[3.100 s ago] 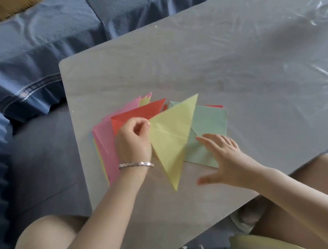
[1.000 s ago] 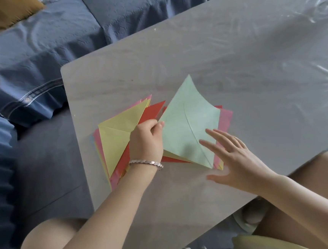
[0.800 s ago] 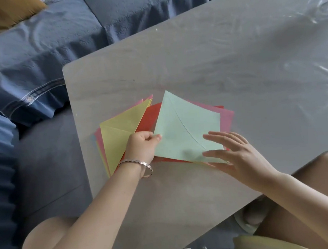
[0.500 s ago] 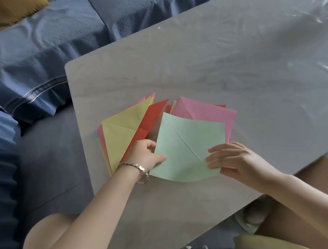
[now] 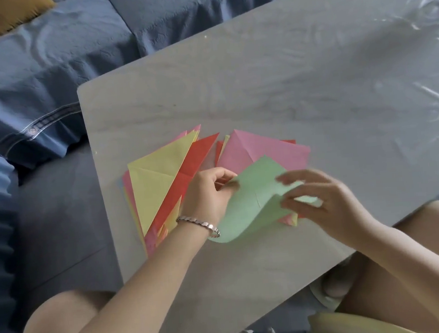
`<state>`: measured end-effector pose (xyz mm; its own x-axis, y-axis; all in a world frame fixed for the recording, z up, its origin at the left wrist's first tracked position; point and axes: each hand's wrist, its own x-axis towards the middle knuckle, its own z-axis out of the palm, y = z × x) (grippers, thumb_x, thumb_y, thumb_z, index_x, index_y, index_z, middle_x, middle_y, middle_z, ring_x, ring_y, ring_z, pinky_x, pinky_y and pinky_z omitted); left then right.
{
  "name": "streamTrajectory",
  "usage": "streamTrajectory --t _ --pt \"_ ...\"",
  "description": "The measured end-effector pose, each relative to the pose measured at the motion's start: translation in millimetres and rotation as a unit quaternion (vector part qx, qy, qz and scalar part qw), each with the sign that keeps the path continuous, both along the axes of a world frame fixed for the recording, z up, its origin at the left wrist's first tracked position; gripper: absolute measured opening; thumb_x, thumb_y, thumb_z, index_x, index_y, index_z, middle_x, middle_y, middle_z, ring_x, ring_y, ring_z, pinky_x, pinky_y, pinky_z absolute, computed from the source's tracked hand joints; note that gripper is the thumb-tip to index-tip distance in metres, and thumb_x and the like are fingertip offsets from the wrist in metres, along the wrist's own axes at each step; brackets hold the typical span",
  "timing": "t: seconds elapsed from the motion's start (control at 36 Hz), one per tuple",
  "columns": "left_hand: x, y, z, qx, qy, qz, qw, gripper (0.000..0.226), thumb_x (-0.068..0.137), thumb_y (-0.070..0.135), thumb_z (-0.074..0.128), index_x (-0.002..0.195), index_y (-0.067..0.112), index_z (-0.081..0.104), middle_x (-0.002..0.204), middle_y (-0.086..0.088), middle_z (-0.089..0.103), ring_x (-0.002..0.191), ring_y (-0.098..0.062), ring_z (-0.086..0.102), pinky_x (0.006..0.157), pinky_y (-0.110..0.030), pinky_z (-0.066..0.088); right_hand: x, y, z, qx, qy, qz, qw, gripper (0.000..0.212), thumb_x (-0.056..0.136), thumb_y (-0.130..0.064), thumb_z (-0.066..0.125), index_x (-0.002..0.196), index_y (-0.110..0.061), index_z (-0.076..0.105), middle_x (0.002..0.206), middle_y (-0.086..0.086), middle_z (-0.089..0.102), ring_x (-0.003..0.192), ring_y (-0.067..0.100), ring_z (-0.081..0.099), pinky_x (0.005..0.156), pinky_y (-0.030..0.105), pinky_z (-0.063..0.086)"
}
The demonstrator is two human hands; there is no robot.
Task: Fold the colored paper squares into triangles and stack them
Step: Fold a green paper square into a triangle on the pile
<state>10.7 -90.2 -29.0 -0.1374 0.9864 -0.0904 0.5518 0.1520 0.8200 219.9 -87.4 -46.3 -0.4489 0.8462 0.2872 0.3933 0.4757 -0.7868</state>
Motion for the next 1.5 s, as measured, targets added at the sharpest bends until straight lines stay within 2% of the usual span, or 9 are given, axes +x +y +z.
streamTrajectory --t 0.11,0.22,0.31,0.44,0.56,0.67,0.78,1.06,1.5 --pt "-2 -8 7 -0.030 -0.036 -0.035 0.998 0.018 0.081 0.012 0.068 0.068 0.024 0.065 0.066 0.010 0.065 0.058 -0.001 0.055 0.061 -0.019 0.046 -8 6 16 -0.074 0.061 -0.094 0.991 0.003 0.071 -0.032 0.069 0.069 -0.032 0.066 0.111 -0.022 0.059 0.105 -0.011 0.053 0.091 0.007 0.037" --pt "-3 -17 13 -0.059 -0.098 -0.029 0.993 0.017 0.082 0.015 0.068 0.067 0.022 0.065 0.066 0.002 0.068 0.058 -0.007 0.055 0.059 -0.020 0.045 -14 6 20 -0.165 0.121 -0.127 0.971 0.015 0.070 -0.022 0.074 0.064 -0.034 0.067 0.073 -0.025 0.068 0.073 -0.008 0.063 0.075 0.012 0.047" --pt "-4 -22 19 -0.071 -0.108 -0.019 0.991 0.011 0.084 0.015 0.066 0.073 0.016 0.068 0.073 -0.011 0.070 0.059 -0.011 0.054 0.060 -0.023 0.045 -21 1 21 -0.180 0.139 -0.135 0.964 0.017 0.069 -0.015 0.076 0.063 -0.029 0.068 0.062 -0.020 0.068 0.061 -0.006 0.062 0.067 0.009 0.047" --pt "0 -27 33 -0.018 -0.060 0.005 0.998 0.015 0.089 0.025 0.058 0.081 0.018 0.067 0.045 0.017 0.049 0.041 0.001 0.040 0.044 -0.008 0.029 -27 -8 28 -0.185 0.179 -0.158 0.953 0.016 0.068 -0.012 0.076 0.064 -0.026 0.069 0.062 -0.018 0.068 0.058 -0.003 0.061 0.064 0.008 0.047" --pt "10 -33 45 0.050 -0.034 0.001 0.998 0.035 0.075 0.044 0.062 0.102 0.022 0.066 0.083 0.019 0.063 0.082 0.008 0.059 0.073 -0.007 0.044 -32 -14 38 -0.173 0.191 -0.175 0.950 0.018 0.067 -0.013 0.076 0.062 -0.029 0.068 0.060 -0.018 0.068 0.058 -0.002 0.062 0.063 0.008 0.047" --pt "21 -38 46 0.179 0.032 0.038 0.982 0.024 0.072 0.024 0.071 0.095 0.019 0.072 0.079 0.022 0.063 0.076 0.008 0.059 0.073 -0.005 0.045 -38 -19 46 -0.165 0.209 -0.173 0.948 0.014 0.065 -0.017 0.075 0.062 -0.028 0.068 0.060 -0.016 0.068 0.058 -0.001 0.063 0.063 0.009 0.048" --pt "27 -41 45 0.219 0.016 0.059 0.974 0.022 0.071 0.020 0.068 0.092 0.017 0.074 0.084 0.019 0.064 0.077 0.001 0.063 0.074 -0.013 0.049 -41 -22 49 -0.155 0.223 -0.175 0.946 0.018 0.067 -0.009 0.075 0.065 -0.025 0.067 0.062 -0.015 0.068 0.058 0.000 0.063 0.063 0.009 0.048" --pt "29 -45 48 0.219 -0.011 0.051 0.974 0.022 0.071 0.018 0.068 0.092 0.014 0.074 0.079 0.020 0.064 0.072 0.007 0.061 0.070 -0.004 0.045 -43 -30 54 -0.176 0.246 -0.183 0.935 0.014 0.062 -0.025 0.070 0.076 -0.027 0.069 0.068 -0.010 0.071 0.062 0.004 0.065 0.066 0.011 0.049" --pt "29 -47 52 0.210 -0.005 0.044 0.977 0.018 0.072 0.017 0.068 0.089 0.014 0.075 0.079 0.018 0.065 0.072 0.008 0.061 0.069 -0.001 0.042 -41 -31 53 -0.164 0.243 -0.181 0.939 0.019 0.073 -0.008 0.070 0.073 -0.027 0.070 0.066 -0.017 0.070 0.063 -0.004 0.063 0.064 0.008 0.046"
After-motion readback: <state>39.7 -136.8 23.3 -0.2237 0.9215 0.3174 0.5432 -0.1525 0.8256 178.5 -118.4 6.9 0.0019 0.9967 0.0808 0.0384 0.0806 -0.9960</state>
